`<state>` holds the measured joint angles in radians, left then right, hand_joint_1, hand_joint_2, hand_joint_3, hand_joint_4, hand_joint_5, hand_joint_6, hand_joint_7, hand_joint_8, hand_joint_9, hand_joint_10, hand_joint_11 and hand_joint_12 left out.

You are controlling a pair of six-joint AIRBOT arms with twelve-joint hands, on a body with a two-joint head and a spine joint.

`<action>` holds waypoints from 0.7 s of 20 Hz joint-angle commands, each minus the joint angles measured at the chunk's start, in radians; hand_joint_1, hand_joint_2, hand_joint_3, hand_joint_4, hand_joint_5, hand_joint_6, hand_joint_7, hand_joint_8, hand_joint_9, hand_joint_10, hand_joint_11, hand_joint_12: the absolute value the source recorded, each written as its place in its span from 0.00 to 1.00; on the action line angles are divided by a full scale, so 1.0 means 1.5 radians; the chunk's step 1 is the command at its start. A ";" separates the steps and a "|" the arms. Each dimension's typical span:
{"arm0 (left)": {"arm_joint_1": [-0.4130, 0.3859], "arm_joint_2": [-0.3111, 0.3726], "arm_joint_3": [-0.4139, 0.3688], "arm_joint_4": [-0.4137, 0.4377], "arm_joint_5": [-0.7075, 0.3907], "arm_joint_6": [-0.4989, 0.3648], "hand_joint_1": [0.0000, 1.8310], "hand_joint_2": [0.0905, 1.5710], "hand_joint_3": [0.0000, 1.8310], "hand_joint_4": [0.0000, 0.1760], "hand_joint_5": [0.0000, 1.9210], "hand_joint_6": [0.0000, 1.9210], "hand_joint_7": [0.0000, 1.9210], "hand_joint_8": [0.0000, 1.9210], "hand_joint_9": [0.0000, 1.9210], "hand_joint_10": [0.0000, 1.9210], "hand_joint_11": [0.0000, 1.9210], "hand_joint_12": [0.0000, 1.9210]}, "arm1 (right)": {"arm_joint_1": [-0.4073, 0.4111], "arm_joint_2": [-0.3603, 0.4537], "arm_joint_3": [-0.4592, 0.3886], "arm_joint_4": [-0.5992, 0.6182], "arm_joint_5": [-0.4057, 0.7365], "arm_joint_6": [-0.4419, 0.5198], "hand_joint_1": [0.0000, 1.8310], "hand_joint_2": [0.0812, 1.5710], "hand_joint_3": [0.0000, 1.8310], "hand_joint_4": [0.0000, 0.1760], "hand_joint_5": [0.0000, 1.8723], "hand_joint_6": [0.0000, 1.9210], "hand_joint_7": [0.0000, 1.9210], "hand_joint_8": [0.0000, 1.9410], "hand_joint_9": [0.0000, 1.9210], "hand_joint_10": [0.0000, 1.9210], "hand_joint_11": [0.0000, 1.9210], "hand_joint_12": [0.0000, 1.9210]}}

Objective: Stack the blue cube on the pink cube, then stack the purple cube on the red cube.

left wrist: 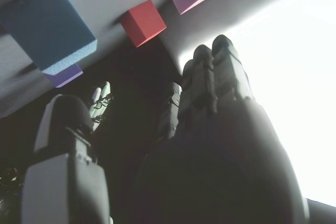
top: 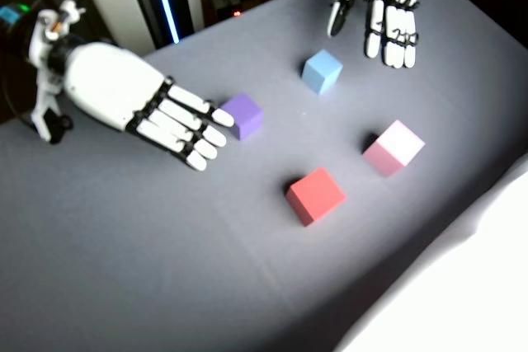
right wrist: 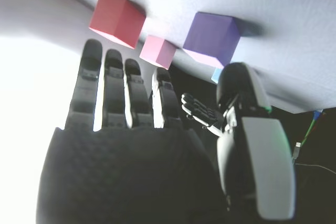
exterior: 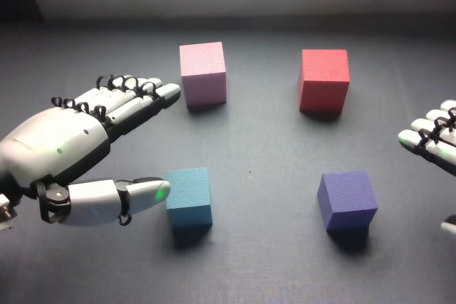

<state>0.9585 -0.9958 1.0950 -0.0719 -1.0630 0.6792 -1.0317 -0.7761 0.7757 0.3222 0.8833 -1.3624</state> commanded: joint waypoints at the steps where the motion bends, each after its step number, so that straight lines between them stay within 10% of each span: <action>1: -0.007 -0.004 0.001 -0.003 -0.077 -0.003 0.14 0.75 0.01 0.73 0.00 0.00 0.00 0.00 0.00 0.00 0.00 0.00 | 0.003 -0.001 0.002 -0.004 0.074 0.000 0.24 0.83 0.02 0.00 0.00 0.00 0.00 0.00 0.00 0.00 0.00 0.00; 6: -0.006 -0.014 0.008 -0.003 -0.059 -0.005 0.21 0.73 0.00 0.86 0.00 0.00 0.00 0.00 0.00 0.00 0.00 0.00 | -0.004 -0.005 0.004 0.007 0.080 0.000 0.22 0.85 0.01 0.00 0.00 0.00 0.00 0.00 0.00 0.00 0.00 0.00; 9: -0.011 -0.025 0.018 -0.002 -0.030 -0.004 0.22 0.69 0.00 0.48 0.00 0.00 0.00 0.00 0.00 0.00 0.00 0.00 | -0.009 -0.005 0.004 0.014 0.084 0.000 0.20 0.85 0.01 0.00 0.00 0.00 0.00 0.00 0.00 0.00 0.00 0.00; 13: -0.035 -0.055 0.039 -0.004 0.016 0.003 0.27 0.57 0.00 0.40 0.00 0.00 0.00 0.00 0.00 0.00 0.00 0.00 | -0.016 -0.005 0.003 0.025 0.090 0.000 0.14 0.87 0.01 0.00 0.00 0.00 0.00 0.00 0.00 0.00 0.00 0.00; 14: -0.039 -0.064 0.045 -0.005 0.024 0.003 0.26 0.56 0.00 0.54 0.00 0.00 0.00 0.00 0.00 0.00 0.00 0.00 | -0.017 -0.005 0.003 0.026 0.091 0.000 0.14 0.87 0.01 0.00 0.00 0.00 0.00 0.00 0.00 0.00 0.00 0.00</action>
<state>0.9062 -1.0977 1.1645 -0.0750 -0.9257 0.6861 -1.0622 -0.7868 0.7776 0.3706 0.9119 -1.3624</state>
